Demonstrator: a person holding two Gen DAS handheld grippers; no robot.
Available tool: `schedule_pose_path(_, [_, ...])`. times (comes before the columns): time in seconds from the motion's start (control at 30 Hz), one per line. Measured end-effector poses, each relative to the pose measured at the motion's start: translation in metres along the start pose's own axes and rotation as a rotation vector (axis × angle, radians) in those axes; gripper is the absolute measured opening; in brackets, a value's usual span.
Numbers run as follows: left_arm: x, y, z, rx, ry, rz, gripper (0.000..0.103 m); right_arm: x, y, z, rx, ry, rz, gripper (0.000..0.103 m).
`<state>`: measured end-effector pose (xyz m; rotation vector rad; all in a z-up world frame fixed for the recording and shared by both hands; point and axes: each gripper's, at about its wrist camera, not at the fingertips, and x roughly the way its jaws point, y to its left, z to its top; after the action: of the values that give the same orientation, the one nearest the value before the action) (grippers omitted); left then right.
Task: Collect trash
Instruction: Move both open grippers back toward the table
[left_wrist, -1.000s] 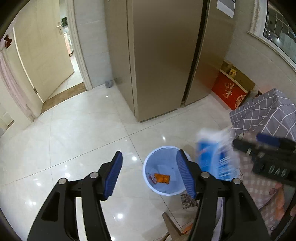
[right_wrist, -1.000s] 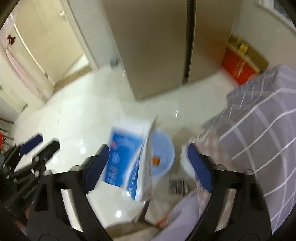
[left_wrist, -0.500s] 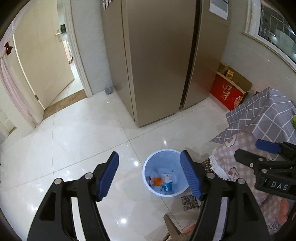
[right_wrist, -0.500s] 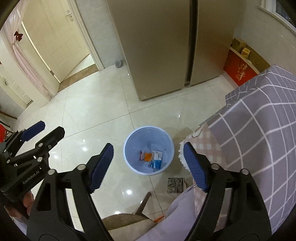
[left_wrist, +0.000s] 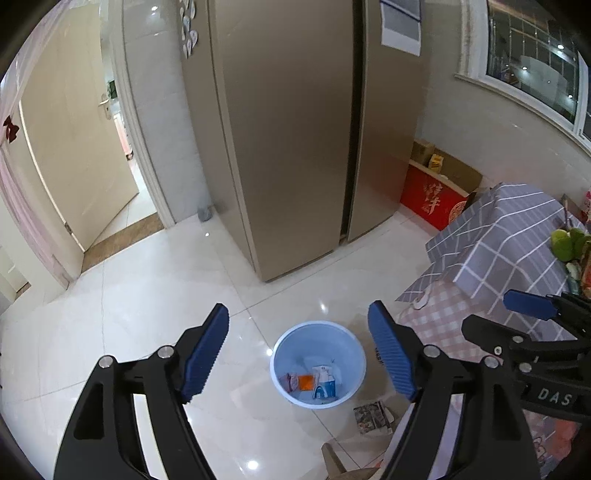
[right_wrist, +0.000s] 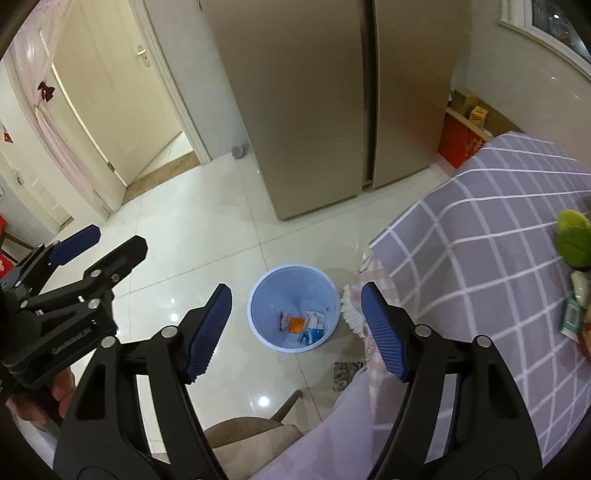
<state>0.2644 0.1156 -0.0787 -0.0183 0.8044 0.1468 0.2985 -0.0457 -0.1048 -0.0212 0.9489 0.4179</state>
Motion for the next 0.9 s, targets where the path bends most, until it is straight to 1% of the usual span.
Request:
schedule_pose_path(0.3, [-0.008,-0.040,0.001,0.068,-0.019,-0.069,0.078,-0.037,-0.033,-0.016,0.064,-0.065,-0.052,0.072])
schedule_pose_path(0.43, [-0.012,-0.062,0.003,0.096,-0.034,-0.106,0.079,-0.053,-0.054,-0.022,0.109,-0.090,-0.087,0.081])
schedule_pose_path(0.6, [-0.017,-0.095,0.006,0.138,-0.052,-0.160,0.082,-0.076,-0.090,-0.033,0.182,-0.130,-0.141,0.085])
schedule_pose_path(0.73, [-0.021,-0.128,0.008,0.188,-0.064,-0.214,0.084,-0.093,-0.120,-0.041,0.254,-0.150,-0.181,0.092])
schedule_pose_path(0.8, [-0.021,-0.144,0.010,0.221,-0.063,-0.231,0.084,-0.103,-0.136,-0.047,0.283,-0.165,-0.197,0.092])
schedule_pose_path(0.9, [-0.021,-0.164,0.014,0.260,-0.068,-0.251,0.085,-0.115,-0.158,-0.052,0.321,-0.186,-0.252,0.094])
